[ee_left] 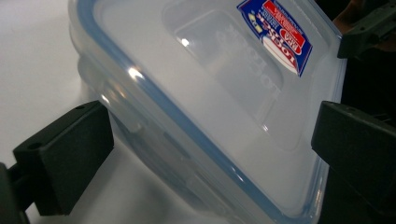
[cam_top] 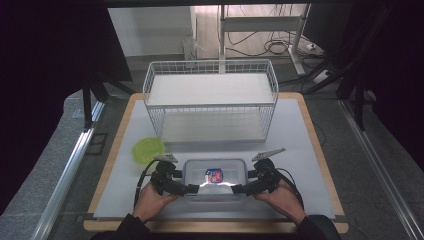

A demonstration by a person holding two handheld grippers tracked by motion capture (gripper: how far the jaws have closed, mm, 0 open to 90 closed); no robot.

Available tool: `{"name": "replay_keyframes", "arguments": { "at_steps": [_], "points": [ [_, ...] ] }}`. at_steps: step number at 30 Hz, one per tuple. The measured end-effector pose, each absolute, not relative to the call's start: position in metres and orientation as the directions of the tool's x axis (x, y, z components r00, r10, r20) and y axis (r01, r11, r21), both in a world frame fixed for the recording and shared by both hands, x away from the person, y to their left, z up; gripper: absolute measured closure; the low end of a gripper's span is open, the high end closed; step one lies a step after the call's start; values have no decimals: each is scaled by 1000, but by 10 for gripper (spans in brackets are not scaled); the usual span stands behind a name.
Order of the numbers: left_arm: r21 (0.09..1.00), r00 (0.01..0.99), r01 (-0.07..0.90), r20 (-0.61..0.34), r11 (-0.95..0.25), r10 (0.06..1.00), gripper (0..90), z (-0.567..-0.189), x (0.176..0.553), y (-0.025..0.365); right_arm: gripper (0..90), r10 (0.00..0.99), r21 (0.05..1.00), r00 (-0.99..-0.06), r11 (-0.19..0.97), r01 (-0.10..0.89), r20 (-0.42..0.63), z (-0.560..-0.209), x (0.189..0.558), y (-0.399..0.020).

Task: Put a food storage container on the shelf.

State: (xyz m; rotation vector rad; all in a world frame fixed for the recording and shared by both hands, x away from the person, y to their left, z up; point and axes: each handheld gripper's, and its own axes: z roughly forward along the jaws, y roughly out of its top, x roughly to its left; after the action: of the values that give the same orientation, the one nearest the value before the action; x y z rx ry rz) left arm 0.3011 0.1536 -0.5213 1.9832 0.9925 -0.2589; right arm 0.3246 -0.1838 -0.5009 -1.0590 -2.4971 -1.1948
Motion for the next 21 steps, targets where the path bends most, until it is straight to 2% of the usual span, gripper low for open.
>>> {"name": "replay_keyframes", "arguments": {
  "at_steps": [5, 9, 10, 11, 12, 14, 16, 18, 21],
  "points": [
    [612, 676, 717, -494, -334, 546, 32, -516, 296, 155, 115, 529, 610, -724, 414, 676, 442, -498, 323, -188],
    [638, 693, 693, -464, -336, 551, 106, -511, 286, 159, 206, 533, 607, -714, 401, 686, 454, -494, 318, -194],
    [653, 689, 691, -468, -308, 554, 165, -510, 282, 163, 248, 524, 607, -718, 406, 683, 458, -493, 316, -197],
    [653, 689, 691, -468, -308, 554, 203, -510, 282, 163, 248, 524, 607, -718, 406, 683, 458, -493, 316, -197],
    [661, 691, 688, -471, -300, 548, 203, -510, 280, 166, 273, 520, 610, -721, 407, 680, 458, -493, 313, -199],
    [679, 702, 675, -468, -289, 537, 268, -510, 274, 171, 341, 508, 619, -725, 398, 677, 465, -492, 307, -205],
    [684, 699, 676, -479, -273, 531, 300, -510, 272, 174, 367, 503, 624, -724, 389, 678, 473, -492, 306, -207],
    [695, 686, 685, -515, -218, 514, 402, -513, 269, 180, 440, 487, 641, -720, 356, 680, 494, -490, 305, -214],
    [699, 687, 682, -512, -215, 516, 416, -513, 267, 180, 412, 481, 638, -716, 351, 686, 505, -491, 307, -215]
  ]
}}
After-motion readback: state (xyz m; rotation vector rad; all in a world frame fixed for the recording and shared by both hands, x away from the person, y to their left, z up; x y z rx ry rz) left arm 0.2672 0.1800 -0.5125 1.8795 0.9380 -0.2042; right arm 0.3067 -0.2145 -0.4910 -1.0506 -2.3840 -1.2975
